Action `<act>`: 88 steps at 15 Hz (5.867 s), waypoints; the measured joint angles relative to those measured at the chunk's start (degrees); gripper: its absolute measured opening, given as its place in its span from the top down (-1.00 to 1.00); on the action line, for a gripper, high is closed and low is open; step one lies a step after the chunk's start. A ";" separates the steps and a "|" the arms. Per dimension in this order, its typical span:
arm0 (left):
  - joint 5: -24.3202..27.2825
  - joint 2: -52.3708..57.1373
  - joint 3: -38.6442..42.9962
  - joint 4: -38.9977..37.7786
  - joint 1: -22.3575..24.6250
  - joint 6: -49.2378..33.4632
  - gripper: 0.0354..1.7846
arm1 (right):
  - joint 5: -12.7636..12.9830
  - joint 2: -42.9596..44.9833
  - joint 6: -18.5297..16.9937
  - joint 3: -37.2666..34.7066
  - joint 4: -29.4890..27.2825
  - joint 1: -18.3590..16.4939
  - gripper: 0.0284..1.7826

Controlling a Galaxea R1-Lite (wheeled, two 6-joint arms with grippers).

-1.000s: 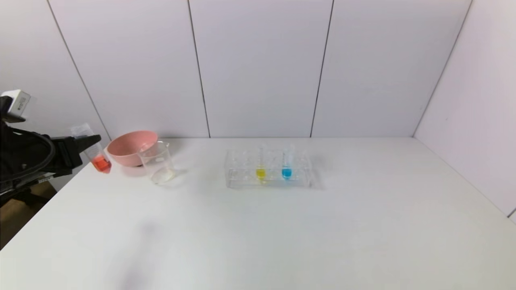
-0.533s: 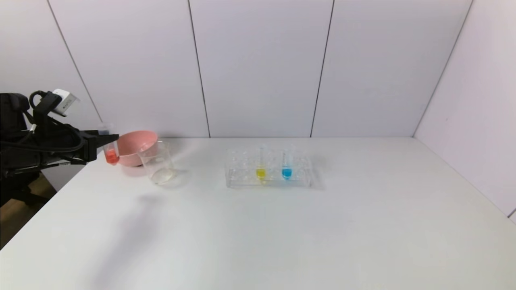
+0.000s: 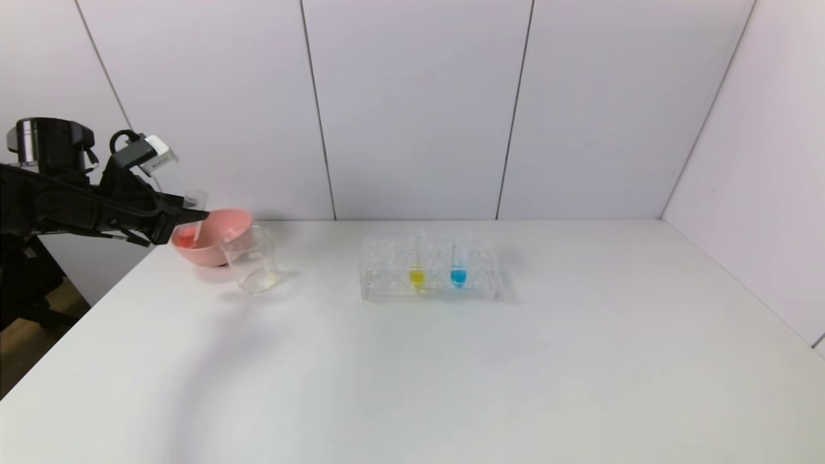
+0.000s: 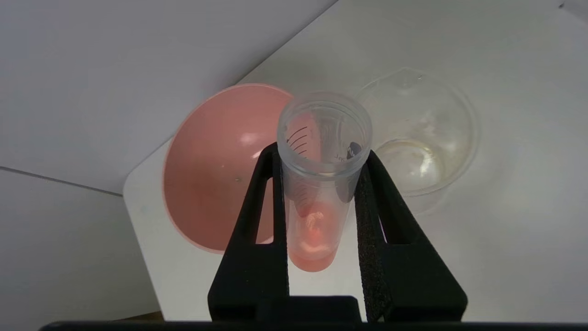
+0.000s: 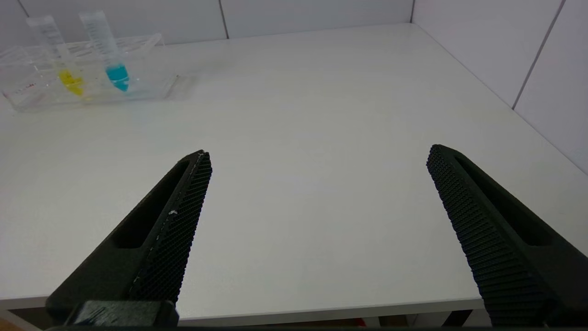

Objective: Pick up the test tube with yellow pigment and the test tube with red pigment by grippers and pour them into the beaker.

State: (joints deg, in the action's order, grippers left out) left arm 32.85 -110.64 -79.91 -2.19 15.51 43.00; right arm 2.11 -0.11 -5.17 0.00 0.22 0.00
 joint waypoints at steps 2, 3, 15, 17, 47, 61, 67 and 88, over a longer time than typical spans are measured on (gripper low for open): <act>-3.32 -2.08 -2.86 2.93 -0.51 6.34 0.54 | 0.01 0.00 0.00 0.00 0.02 0.00 -0.92; -4.46 -2.69 -4.38 5.46 -1.07 8.24 0.54 | 0.01 0.00 0.00 0.00 0.00 0.00 -0.92; -20.96 -1.56 -18.15 31.55 -8.57 17.91 0.54 | 0.00 0.00 0.00 0.00 0.02 0.00 -0.92; -26.47 -1.45 -19.83 33.19 -9.75 19.54 0.54 | 0.00 0.00 0.00 0.00 0.02 0.00 -0.92; -60.79 -9.14 -33.54 49.91 -22.55 21.50 0.54 | 0.00 0.00 0.00 0.00 0.02 0.00 -0.92; -69.54 -10.56 -34.39 49.10 -25.04 23.50 0.54 | 0.00 0.00 0.00 0.00 0.00 0.00 -0.92; -73.06 -10.74 -34.43 49.08 -25.98 24.20 0.54 | 0.00 0.00 0.00 0.00 0.02 0.00 -0.92; -10.06 -0.38 -30.95 28.04 -14.63 -28.22 0.54 | 0.00 0.00 0.00 0.00 0.02 0.00 -0.92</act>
State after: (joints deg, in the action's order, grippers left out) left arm 22.80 -111.02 -110.86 25.84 0.88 14.77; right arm 2.11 -0.11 -5.17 0.00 0.24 0.00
